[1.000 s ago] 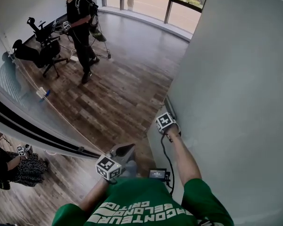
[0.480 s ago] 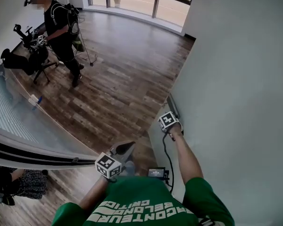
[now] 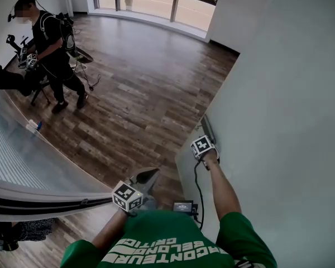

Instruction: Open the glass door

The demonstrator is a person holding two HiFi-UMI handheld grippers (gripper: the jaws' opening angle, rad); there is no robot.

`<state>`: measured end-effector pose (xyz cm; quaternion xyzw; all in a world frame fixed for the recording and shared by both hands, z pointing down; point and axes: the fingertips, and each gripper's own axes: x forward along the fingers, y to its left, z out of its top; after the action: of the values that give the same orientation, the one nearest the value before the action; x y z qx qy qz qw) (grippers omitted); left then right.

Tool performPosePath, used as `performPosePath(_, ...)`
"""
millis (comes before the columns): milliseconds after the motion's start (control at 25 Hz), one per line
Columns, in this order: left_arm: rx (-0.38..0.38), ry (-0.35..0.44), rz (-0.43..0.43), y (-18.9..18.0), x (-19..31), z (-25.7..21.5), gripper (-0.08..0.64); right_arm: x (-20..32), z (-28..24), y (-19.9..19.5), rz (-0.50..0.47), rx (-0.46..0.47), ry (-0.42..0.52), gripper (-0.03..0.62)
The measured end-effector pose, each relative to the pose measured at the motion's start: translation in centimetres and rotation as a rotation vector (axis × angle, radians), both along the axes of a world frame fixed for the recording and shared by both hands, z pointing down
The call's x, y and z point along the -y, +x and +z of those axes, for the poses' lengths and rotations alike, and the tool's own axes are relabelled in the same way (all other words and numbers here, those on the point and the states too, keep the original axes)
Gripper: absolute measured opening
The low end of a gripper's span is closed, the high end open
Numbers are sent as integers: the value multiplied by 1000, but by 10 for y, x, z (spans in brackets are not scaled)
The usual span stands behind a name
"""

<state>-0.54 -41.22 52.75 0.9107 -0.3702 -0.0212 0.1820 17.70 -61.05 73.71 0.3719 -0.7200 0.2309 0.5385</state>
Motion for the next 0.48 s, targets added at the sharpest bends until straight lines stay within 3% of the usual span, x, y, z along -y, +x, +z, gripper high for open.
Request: performPosePath(480,-2,-2,70,16,45,-7,17,24,-5,55,82,-6,-8,-6)
